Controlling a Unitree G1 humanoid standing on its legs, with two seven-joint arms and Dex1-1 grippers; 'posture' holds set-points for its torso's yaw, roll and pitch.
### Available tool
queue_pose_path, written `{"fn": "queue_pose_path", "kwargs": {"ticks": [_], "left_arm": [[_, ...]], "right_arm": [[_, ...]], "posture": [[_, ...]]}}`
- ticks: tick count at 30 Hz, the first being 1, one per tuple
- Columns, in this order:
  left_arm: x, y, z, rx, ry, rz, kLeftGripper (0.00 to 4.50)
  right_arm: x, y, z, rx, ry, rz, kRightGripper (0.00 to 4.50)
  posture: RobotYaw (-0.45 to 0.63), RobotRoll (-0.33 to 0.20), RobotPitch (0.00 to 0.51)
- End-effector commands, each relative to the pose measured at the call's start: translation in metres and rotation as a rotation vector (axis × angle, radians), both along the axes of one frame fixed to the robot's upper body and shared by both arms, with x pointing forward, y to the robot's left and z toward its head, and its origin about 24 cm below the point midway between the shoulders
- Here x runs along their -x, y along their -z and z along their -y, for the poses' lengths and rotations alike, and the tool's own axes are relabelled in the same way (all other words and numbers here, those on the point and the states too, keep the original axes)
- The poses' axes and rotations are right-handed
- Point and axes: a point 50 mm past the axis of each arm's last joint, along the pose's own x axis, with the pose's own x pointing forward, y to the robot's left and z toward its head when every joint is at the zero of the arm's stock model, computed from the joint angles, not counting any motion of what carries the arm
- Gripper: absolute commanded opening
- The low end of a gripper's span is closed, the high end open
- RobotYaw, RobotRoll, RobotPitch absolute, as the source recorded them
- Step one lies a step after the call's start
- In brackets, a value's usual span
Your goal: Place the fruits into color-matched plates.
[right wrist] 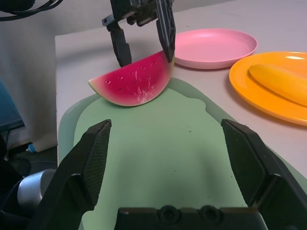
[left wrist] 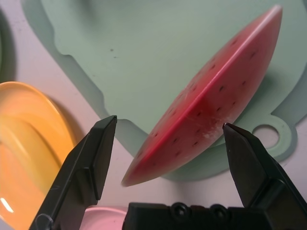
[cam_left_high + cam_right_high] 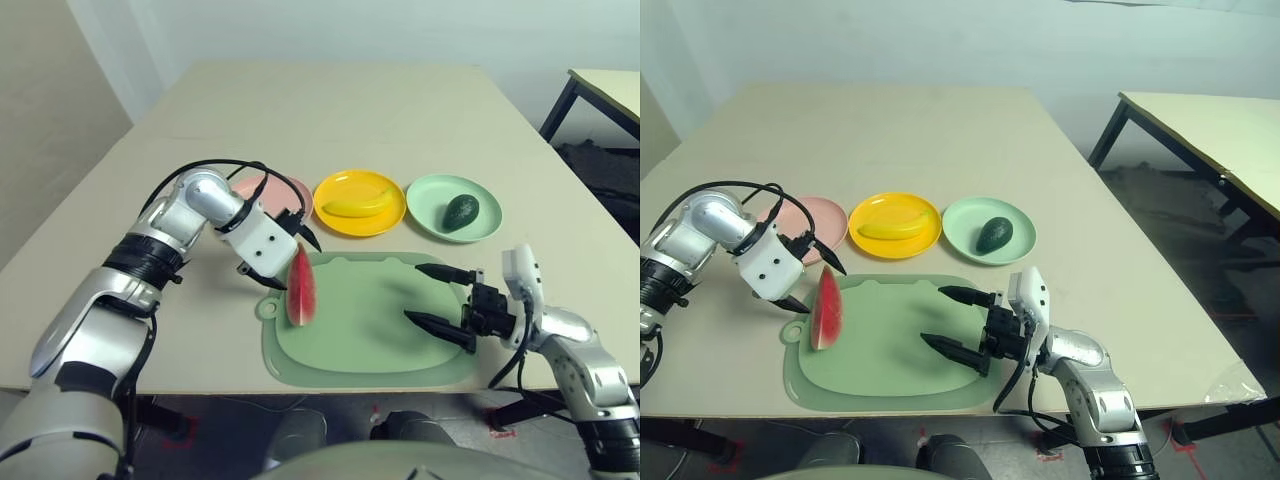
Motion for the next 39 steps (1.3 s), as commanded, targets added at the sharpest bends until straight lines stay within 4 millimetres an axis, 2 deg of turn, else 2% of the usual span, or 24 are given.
{"fn": "queue_pose_path", "kwargs": {"ticks": [1,11,18,21,26,35,39], "left_arm": [[0.002,0.013,0.0,-0.041,0.02,-0.015,4.5],[0.002,0.031,0.004,-0.061,0.017,-0.039,4.5],[0.002,0.035,0.007,-0.072,0.011,-0.054,4.5],[0.002,0.035,0.007,-0.077,-0.002,-0.065,3.9],[0.002,0.037,0.005,-0.097,-0.026,-0.101,2.25],[0.002,0.031,-0.003,-0.095,-0.074,-0.127,2.23],[-0.001,0.016,-0.011,-0.059,-0.121,-0.117,2.23]], "right_arm": [[0.0,0.002,0.001,0.002,0.007,-0.002,4.49],[0.002,0.002,0.001,0.001,0.008,0.004,4.49],[0.015,0.002,-0.001,0.008,-0.138,0.075,4.49],[0.016,-0.001,-0.002,-0.024,-0.164,0.101,4.5],[0.016,-0.001,-0.003,-0.017,-0.2,0.128,4.5],[0.017,0.005,-0.005,-0.005,-0.208,0.118,4.5],[0.017,0.004,-0.005,-0.012,-0.205,0.12,4.5]], "posture": [[0.11,0.0,0.0],[0.09,0.0,0.0],[0.09,0.0,0.0],[0.09,0.0,0.0],[0.1,0.0,0.0],[0.1,0.0,0.0],[0.11,0.0,0.0]]}}
